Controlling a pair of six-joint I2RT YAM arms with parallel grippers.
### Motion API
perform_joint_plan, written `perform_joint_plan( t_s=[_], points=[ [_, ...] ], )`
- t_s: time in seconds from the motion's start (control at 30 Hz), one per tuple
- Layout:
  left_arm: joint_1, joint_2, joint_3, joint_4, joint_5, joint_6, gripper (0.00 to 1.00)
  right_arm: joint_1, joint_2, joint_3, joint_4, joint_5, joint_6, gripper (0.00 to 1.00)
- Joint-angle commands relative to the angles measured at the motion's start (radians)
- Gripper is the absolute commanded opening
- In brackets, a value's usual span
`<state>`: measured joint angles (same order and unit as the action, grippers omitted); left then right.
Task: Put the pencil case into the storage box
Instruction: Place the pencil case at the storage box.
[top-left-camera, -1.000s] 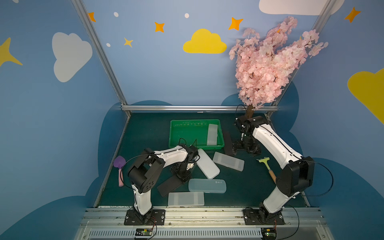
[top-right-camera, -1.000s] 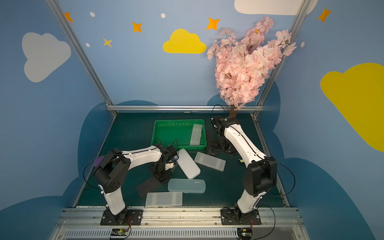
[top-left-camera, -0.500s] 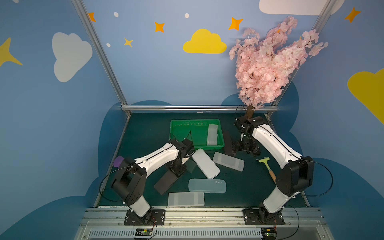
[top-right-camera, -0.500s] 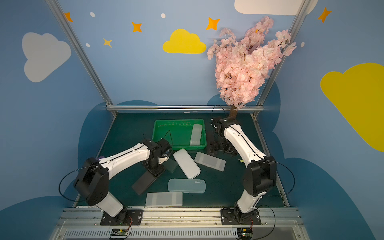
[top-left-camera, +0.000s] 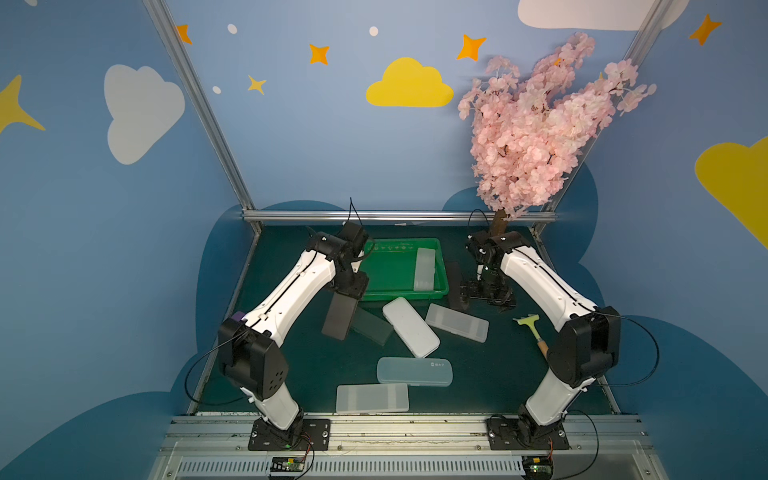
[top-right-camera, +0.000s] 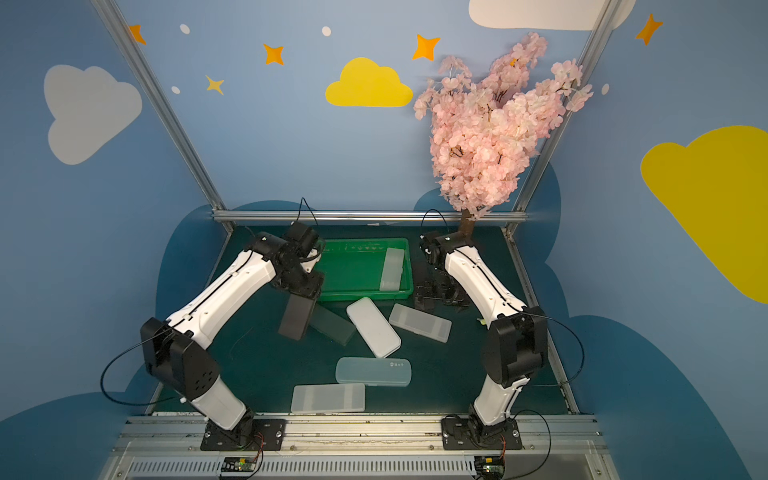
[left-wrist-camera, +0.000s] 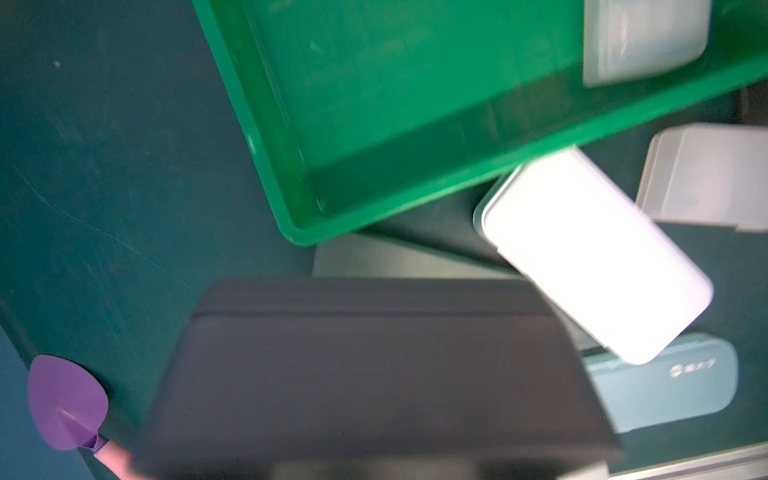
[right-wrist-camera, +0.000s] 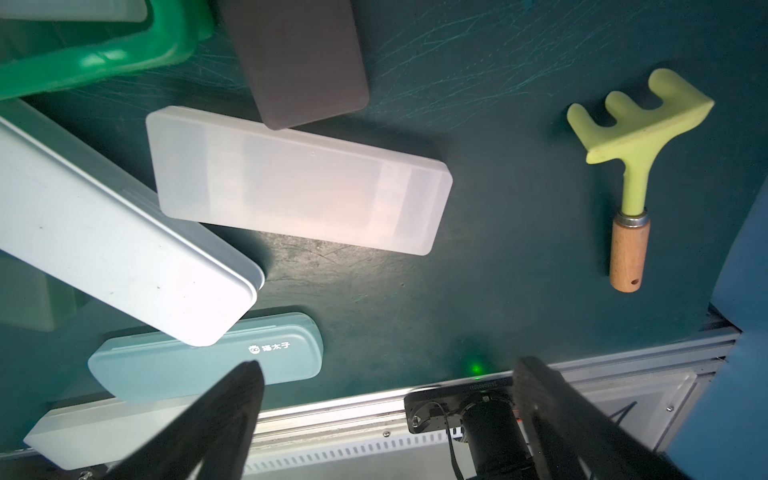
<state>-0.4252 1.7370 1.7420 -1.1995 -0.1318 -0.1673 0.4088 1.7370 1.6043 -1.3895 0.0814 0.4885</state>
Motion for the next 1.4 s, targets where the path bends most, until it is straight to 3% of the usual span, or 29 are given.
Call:
perform_joint_plan(
  t_s=[0.0,0.57,1.13,1.37],
  points=[
    [0.003,0.132,0.160,0.020,0.031,-0.061,0.63,0.013,0.014,0.012,0.009,-0.035,-0.011,0.98],
    [0.011,0.723,0.973,-0.024,0.007,-0.086,0.60,0.052,0.087,0.079,0.035,-0.146,0.023,0.98],
    [0.020,0.913,0.968,-0.024,0.081,-0.149,0.60,0.012,0.040,-0.027,0.044,-0.138,0.002,0.98],
    [0.027,0.983,0.961,-0.032,0.145,-0.175,0.72,0.003,0.029,-0.069,0.059,-0.145,0.008,0.98]
  ],
)
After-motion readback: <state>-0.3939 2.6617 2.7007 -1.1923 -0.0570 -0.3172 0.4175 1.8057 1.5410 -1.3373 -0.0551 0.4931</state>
